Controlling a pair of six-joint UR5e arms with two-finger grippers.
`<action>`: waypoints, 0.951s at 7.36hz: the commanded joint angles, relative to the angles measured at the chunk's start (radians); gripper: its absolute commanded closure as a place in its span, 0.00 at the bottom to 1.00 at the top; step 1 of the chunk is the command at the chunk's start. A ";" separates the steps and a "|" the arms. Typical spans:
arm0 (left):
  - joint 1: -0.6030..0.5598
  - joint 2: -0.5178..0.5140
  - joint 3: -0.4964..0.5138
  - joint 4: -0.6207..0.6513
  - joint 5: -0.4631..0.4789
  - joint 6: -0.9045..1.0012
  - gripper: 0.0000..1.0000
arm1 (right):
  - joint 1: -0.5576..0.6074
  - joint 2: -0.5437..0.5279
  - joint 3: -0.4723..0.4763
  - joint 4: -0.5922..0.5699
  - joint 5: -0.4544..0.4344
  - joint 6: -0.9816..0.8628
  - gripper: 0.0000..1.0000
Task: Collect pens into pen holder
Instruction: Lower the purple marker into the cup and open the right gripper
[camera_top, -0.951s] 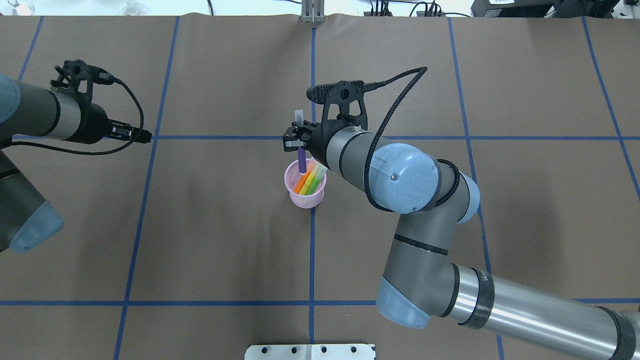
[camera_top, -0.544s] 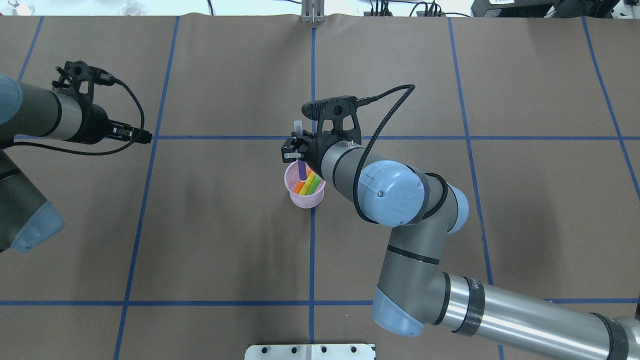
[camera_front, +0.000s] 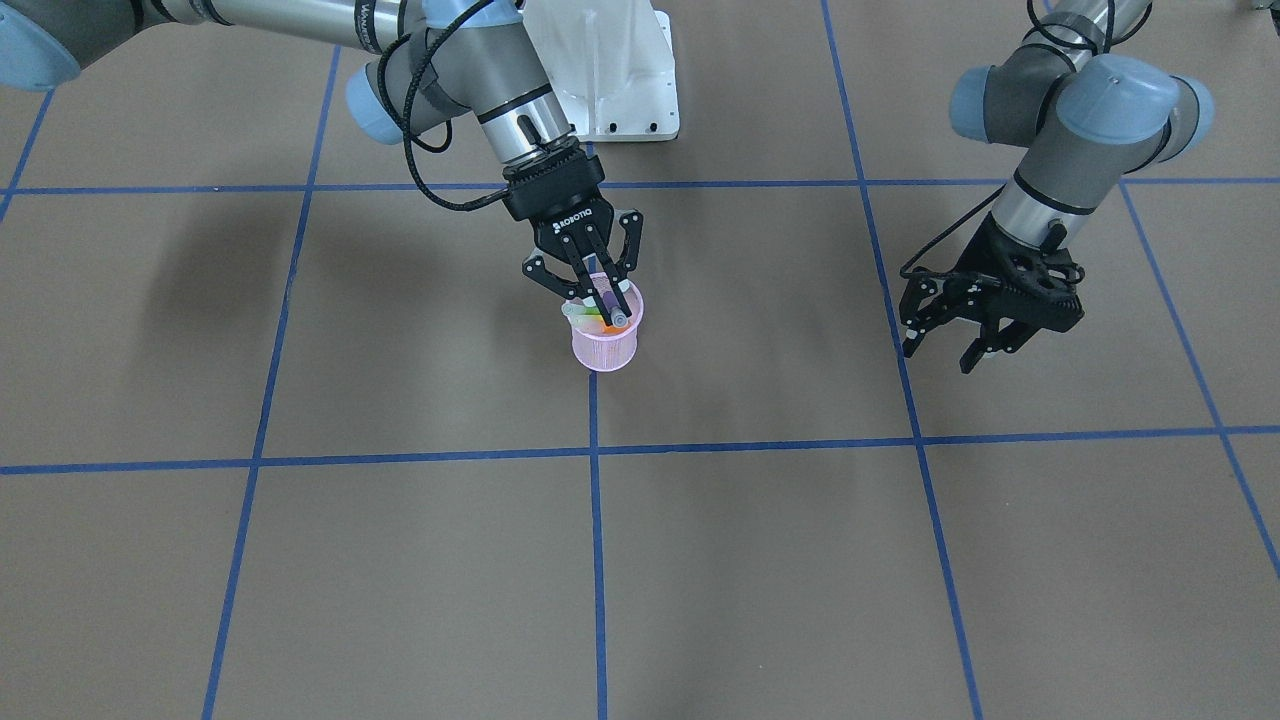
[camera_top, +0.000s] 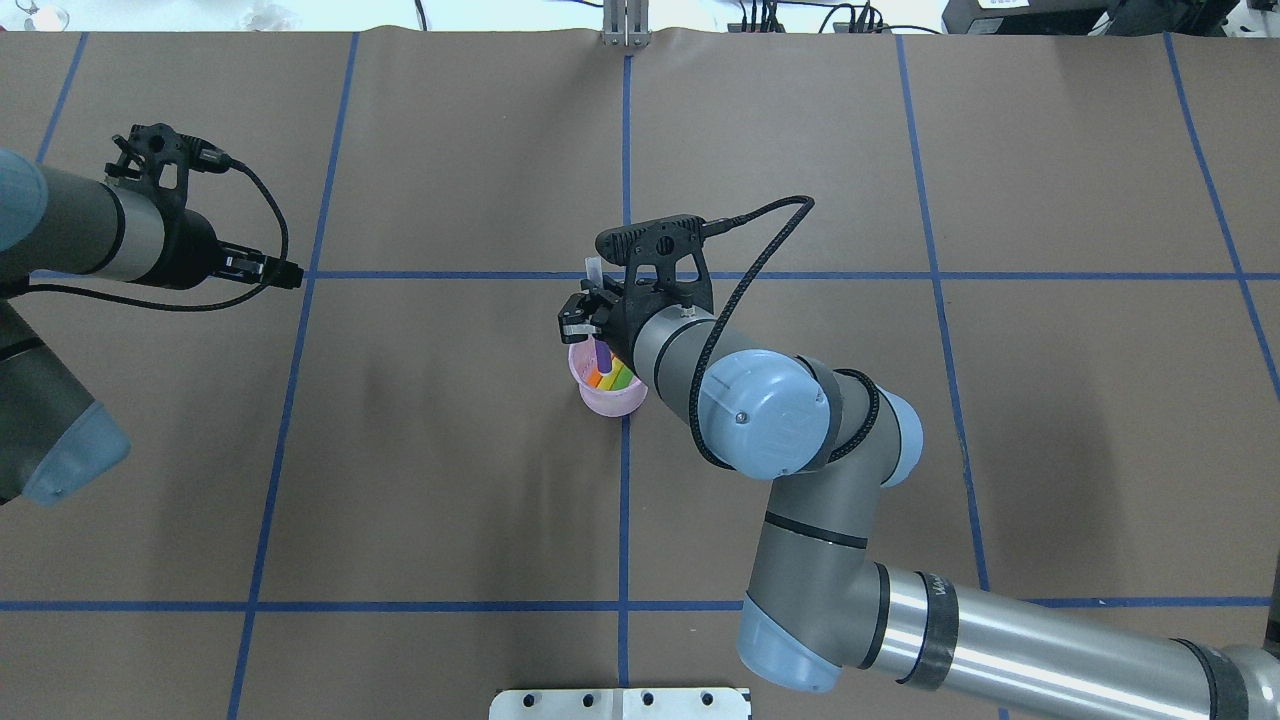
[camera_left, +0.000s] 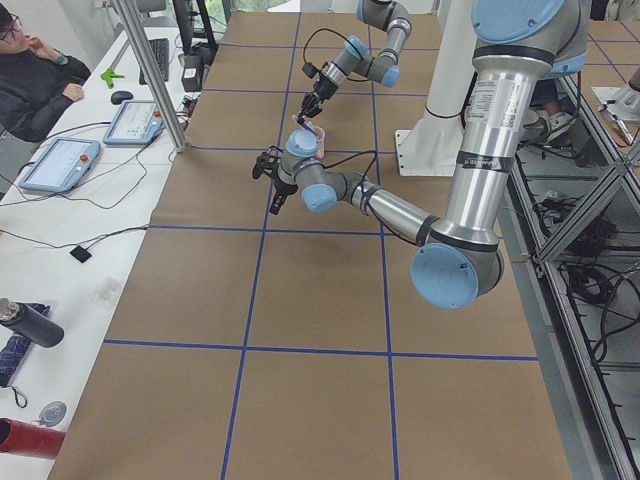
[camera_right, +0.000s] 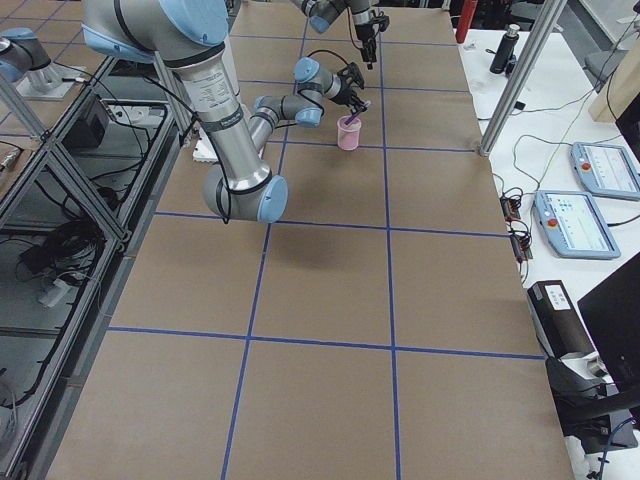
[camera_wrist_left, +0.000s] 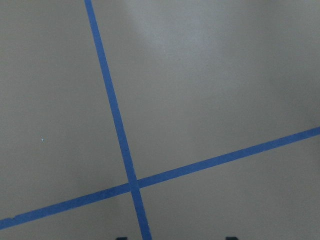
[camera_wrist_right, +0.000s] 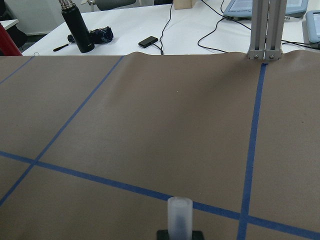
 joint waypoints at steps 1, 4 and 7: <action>-0.001 -0.001 0.005 0.000 0.000 0.000 0.27 | -0.007 0.005 -0.004 -0.001 -0.031 0.000 0.00; -0.015 -0.006 0.005 0.004 -0.011 0.000 0.27 | -0.004 -0.004 0.055 -0.010 0.002 -0.002 0.00; -0.168 -0.030 0.019 0.114 -0.208 0.097 0.27 | 0.179 -0.074 0.238 -0.215 0.319 -0.002 0.00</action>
